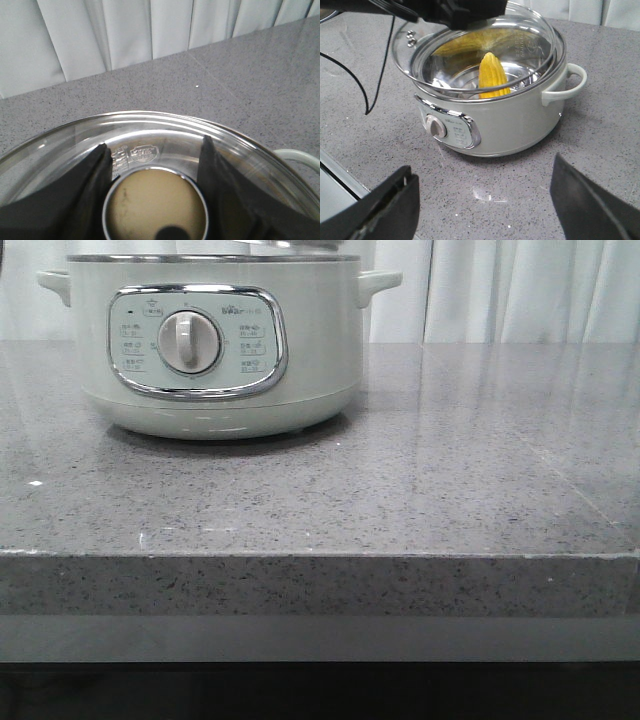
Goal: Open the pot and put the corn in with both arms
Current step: 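Lower the glass lid back onto the pot with the left gripper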
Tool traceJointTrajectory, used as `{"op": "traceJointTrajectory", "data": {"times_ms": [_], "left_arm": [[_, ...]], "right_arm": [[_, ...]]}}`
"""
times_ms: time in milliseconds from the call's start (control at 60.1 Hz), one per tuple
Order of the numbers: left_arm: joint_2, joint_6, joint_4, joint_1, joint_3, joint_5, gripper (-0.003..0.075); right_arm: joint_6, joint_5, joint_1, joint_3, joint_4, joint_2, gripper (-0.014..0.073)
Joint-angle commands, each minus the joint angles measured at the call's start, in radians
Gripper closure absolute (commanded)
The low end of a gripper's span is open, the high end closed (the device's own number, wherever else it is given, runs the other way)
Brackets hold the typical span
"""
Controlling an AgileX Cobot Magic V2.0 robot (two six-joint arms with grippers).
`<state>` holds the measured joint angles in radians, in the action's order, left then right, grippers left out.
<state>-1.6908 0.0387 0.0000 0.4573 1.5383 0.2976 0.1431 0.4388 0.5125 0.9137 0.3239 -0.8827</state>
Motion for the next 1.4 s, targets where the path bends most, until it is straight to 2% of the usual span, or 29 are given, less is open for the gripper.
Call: {"op": "traceJointTrajectory", "data": {"times_ms": [0, 449, 1098, 1164, 1314, 1380], "left_arm": [[0.038, 0.001, 0.007, 0.001, 0.052, -0.170, 0.0534], [0.011, -0.003, -0.073, 0.001, 0.052, -0.179, 0.0534], [0.009, -0.003, -0.119, 0.001, 0.052, -0.085, 0.0524], [0.009, -0.003, -0.119, 0.001, 0.052, -0.084, 0.0493], [0.009, -0.003, -0.119, 0.001, 0.052, -0.084, 0.0316], [0.009, -0.003, -0.119, 0.001, 0.052, -0.084, 0.0267]], "right_arm": [[-0.001, -0.077, 0.000, 0.024, 0.013, 0.012, 0.0032], [-0.001, -0.077, 0.000, 0.024, 0.013, 0.012, 0.0032], [-0.001, -0.077, 0.000, 0.024, 0.013, 0.012, 0.0032], [-0.001, -0.077, 0.000, 0.024, 0.013, 0.012, 0.0032], [-0.001, -0.077, 0.000, 0.024, 0.013, 0.012, 0.0032], [-0.001, -0.077, 0.000, 0.024, 0.013, 0.012, 0.0032]]}}
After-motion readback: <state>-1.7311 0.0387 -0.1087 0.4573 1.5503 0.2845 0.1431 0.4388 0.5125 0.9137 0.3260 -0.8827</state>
